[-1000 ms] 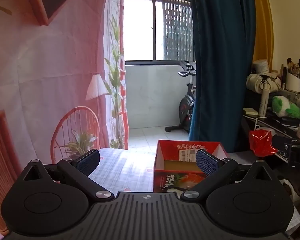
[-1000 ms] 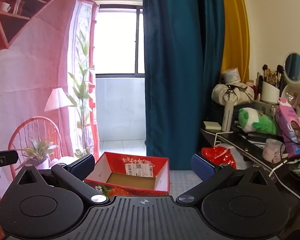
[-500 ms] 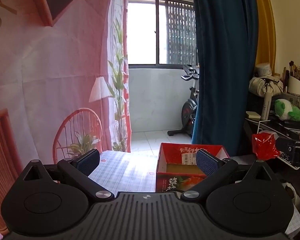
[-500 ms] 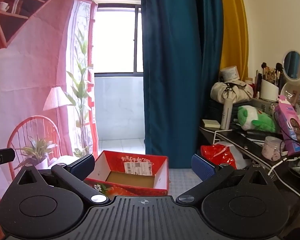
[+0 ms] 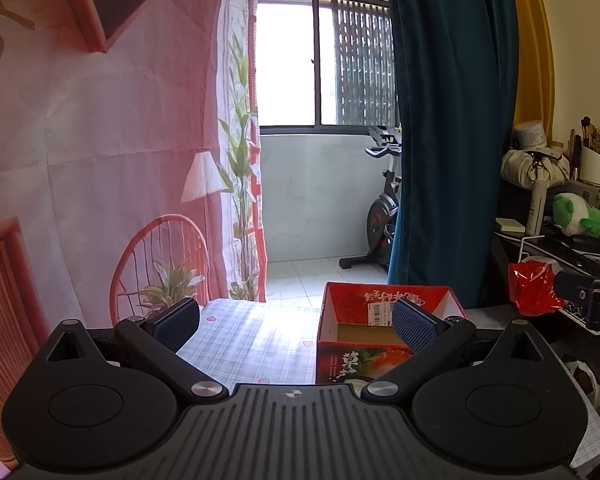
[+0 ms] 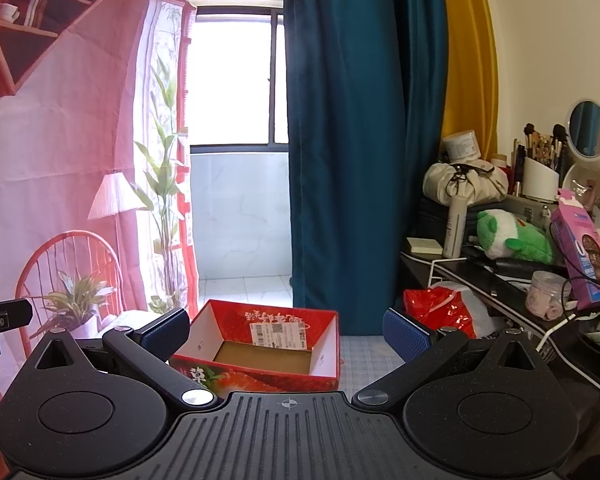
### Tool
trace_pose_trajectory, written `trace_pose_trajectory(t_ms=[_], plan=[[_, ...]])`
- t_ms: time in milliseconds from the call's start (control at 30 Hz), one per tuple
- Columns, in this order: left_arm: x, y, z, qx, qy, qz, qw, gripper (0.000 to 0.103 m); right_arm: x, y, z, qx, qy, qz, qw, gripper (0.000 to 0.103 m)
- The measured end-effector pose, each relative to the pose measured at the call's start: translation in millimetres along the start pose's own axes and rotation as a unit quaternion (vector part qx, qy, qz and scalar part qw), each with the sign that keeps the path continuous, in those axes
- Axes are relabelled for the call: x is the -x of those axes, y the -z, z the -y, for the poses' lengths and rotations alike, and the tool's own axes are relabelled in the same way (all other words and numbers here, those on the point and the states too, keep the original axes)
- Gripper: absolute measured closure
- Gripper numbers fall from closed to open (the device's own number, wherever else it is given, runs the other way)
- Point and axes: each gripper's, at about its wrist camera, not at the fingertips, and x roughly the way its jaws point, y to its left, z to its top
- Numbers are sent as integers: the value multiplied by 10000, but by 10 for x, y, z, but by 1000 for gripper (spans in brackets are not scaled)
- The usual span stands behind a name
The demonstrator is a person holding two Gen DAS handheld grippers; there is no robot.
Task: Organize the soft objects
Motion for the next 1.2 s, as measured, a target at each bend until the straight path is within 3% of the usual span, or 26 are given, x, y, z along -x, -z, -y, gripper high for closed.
trace_pose_trajectory(t_ms=[1200], plan=[[54, 38, -28, -75, 67, 73, 9999, 0, 90, -16, 66, -139, 59, 74, 9999, 0]])
